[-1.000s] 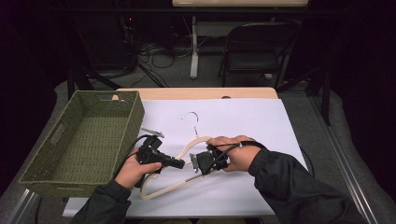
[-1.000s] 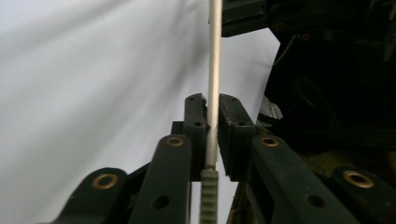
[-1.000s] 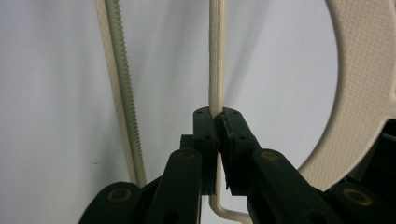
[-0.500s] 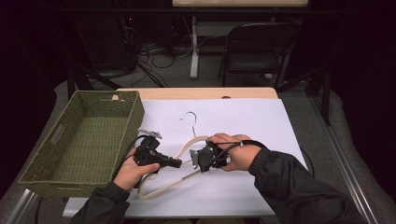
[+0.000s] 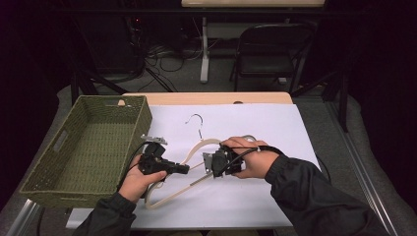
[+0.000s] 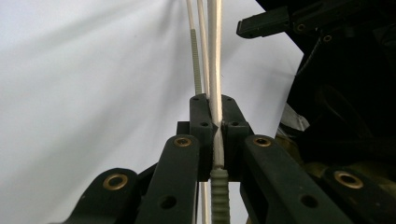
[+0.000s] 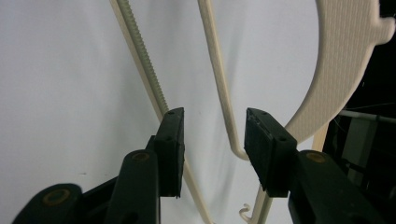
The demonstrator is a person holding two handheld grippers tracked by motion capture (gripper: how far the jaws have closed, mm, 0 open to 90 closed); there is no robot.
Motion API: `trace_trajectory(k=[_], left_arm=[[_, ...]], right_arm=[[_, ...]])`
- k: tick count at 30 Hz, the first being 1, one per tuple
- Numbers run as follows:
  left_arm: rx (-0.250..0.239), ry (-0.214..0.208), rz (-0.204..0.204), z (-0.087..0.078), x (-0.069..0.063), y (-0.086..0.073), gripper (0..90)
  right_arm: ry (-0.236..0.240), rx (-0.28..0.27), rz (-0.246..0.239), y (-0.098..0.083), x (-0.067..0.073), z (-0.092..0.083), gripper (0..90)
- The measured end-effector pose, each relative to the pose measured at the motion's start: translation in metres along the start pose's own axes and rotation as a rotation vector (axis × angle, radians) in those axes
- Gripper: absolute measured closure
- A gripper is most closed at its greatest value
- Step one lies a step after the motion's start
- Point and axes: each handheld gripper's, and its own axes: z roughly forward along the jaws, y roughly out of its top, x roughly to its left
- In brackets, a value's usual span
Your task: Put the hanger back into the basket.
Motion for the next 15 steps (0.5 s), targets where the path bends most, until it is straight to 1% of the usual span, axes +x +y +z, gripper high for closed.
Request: trace_trajectory(k=[2,4,5,6,8,11,13,14,15], left_arm=[[-0.019,0.008,-0.004,-0.004,-0.002,0.000,86.9],[-0.040,0.021,0.001,-0.009,-0.003,0.000,86.9],[-0.046,0.031,-0.001,-0.011,-0.004,0.000,86.9],[-0.059,0.048,0.001,-0.014,-0.006,0.000,86.9],[-0.078,0.068,0.001,-0.017,-0.007,-0.001,86.9],[-0.103,0.085,-0.008,-0.023,-0.008,-0.001,86.9],[-0.117,0.095,-0.014,-0.027,-0.009,-0.001,86.9],[-0.125,0.101,-0.021,-0.028,-0.009,-0.002,86.9],[-0.123,0.106,-0.024,-0.029,-0.009,-0.001,86.9]], right_arm=[[-0.005,-0.001,0.009,-0.002,-0.001,-0.001,57.2],[-0.009,0.001,0.015,-0.004,-0.002,-0.002,56.8],[-0.010,0.011,0.029,-0.005,-0.002,-0.003,56.7],[-0.011,0.008,0.029,-0.006,-0.003,-0.004,56.6],[-0.015,0.008,0.033,-0.008,-0.003,-0.005,56.3],[-0.018,0.012,0.045,-0.010,-0.004,-0.006,55.7],[-0.015,0.005,0.055,-0.012,-0.005,-0.006,55.2],[-0.012,0.008,0.066,-0.013,-0.005,-0.005,55.0],[-0.014,0.012,0.061,-0.014,-0.005,-0.004,54.8]])
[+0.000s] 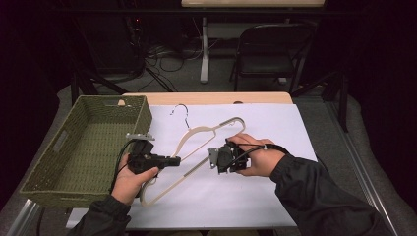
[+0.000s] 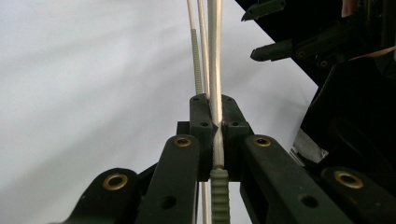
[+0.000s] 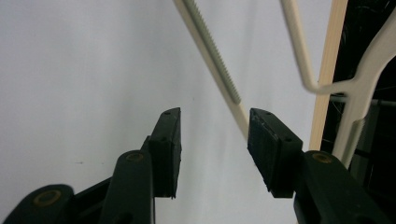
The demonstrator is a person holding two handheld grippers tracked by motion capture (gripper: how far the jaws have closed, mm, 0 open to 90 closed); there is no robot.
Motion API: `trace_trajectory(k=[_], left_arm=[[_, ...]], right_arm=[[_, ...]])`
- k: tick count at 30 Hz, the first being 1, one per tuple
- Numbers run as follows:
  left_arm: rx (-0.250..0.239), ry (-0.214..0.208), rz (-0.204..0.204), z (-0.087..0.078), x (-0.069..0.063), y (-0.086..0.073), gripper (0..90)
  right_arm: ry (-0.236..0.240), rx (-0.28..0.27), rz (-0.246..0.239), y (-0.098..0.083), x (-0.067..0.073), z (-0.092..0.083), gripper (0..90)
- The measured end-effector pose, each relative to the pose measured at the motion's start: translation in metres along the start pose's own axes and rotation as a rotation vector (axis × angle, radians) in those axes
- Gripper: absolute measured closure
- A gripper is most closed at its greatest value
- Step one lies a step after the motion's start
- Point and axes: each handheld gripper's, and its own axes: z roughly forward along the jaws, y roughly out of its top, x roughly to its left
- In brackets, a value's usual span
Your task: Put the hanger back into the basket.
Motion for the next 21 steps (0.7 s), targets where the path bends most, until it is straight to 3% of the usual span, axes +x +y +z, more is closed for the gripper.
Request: trace_trajectory(k=[6,12,21], left_arm=[[-0.009,0.045,-0.010,-0.003,0.000,-0.001,86.9],[-0.001,0.141,0.026,-0.001,-0.006,-0.003,86.9],[-0.002,0.326,0.115,-0.005,-0.025,-0.002,86.9]], right_arm=[[0.003,0.010,0.023,-0.004,-0.003,0.003,53.8],[-0.002,0.020,0.046,-0.008,-0.004,0.004,53.5],[-0.020,0.027,0.077,-0.013,-0.002,0.004,51.2]])
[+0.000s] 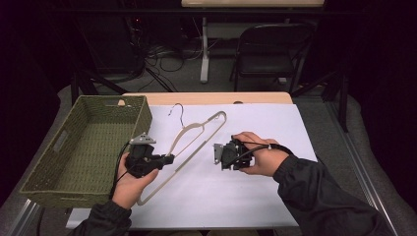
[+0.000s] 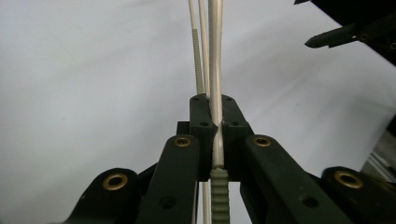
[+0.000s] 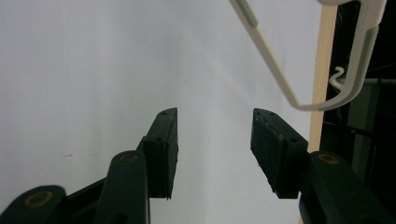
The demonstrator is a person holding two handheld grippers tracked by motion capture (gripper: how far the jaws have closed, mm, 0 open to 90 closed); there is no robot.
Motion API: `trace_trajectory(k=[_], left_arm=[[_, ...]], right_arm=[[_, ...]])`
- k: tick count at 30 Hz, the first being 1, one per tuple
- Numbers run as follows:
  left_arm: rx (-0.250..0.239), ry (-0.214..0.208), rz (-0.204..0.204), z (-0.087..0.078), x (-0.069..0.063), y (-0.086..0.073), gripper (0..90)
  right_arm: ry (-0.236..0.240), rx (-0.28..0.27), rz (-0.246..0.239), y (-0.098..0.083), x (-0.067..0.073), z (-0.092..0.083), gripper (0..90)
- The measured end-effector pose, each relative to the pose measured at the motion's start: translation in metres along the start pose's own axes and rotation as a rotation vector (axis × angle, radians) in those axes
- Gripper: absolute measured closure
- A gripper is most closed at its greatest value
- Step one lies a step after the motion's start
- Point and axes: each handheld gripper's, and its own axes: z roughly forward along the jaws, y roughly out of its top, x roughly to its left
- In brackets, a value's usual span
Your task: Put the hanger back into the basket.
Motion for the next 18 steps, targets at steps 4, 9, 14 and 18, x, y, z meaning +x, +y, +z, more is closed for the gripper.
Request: trace_trajectory(k=[4,9,14,18], left_arm=[[-0.003,0.057,0.020,-0.004,-0.005,0.002,86.9],[-0.006,0.089,0.028,-0.009,-0.007,0.003,86.9],[-0.016,0.071,0.018,-0.016,-0.005,0.004,86.9],[-0.033,0.070,0.014,-0.025,-0.004,0.006,86.9]], right_arm=[[-0.001,-0.006,0.007,-0.001,0.000,0.000,50.5],[-0.007,-0.011,0.020,-0.004,0.000,-0.001,50.5],[-0.014,-0.018,0.025,-0.006,-0.001,-0.002,50.5],[-0.014,-0.017,0.034,-0.008,-0.001,-0.001,50.5]])
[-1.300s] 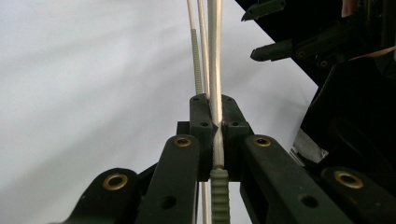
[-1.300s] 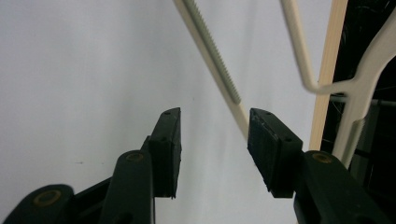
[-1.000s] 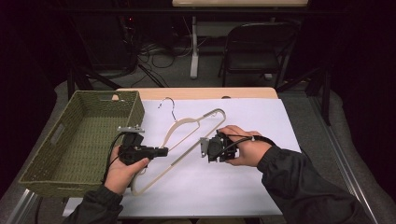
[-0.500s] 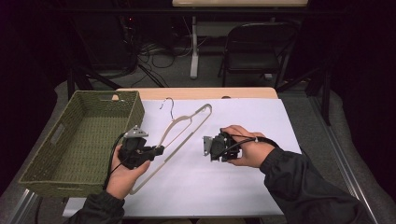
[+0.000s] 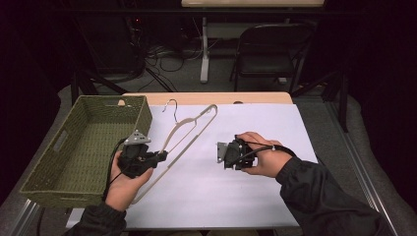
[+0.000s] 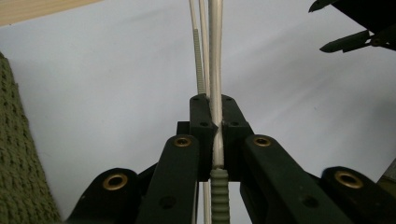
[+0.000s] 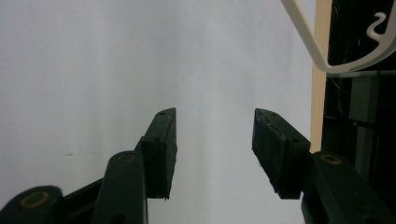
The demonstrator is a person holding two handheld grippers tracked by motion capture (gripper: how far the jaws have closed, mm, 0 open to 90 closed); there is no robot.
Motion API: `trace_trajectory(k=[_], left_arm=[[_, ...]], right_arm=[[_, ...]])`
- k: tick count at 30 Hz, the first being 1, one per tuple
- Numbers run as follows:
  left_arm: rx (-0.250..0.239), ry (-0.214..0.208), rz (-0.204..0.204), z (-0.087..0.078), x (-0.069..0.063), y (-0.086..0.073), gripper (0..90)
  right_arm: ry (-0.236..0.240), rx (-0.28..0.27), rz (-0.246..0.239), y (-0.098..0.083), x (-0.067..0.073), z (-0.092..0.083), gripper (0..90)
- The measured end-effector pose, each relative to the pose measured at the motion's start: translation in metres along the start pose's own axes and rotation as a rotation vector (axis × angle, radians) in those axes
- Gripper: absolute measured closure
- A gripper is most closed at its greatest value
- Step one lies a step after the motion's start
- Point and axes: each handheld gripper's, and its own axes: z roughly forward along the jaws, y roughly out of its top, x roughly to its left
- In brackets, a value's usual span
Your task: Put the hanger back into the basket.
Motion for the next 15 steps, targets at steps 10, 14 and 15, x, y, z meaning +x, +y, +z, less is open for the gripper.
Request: trace_trajectory(k=[10,14,15], left_arm=[[-0.057,0.045,-0.033,-0.039,0.017,0.006,86.9],[-0.081,0.068,-0.067,-0.056,0.031,0.004,86.9],[-0.088,0.073,-0.074,-0.059,0.033,0.003,86.9]], right_arm=[[0.001,0.000,0.009,-0.003,-0.001,0.001,50.0],[0.005,0.003,0.019,-0.004,0.000,0.002,49.7],[0.006,0.005,0.021,-0.004,0.000,0.002,49.5]])
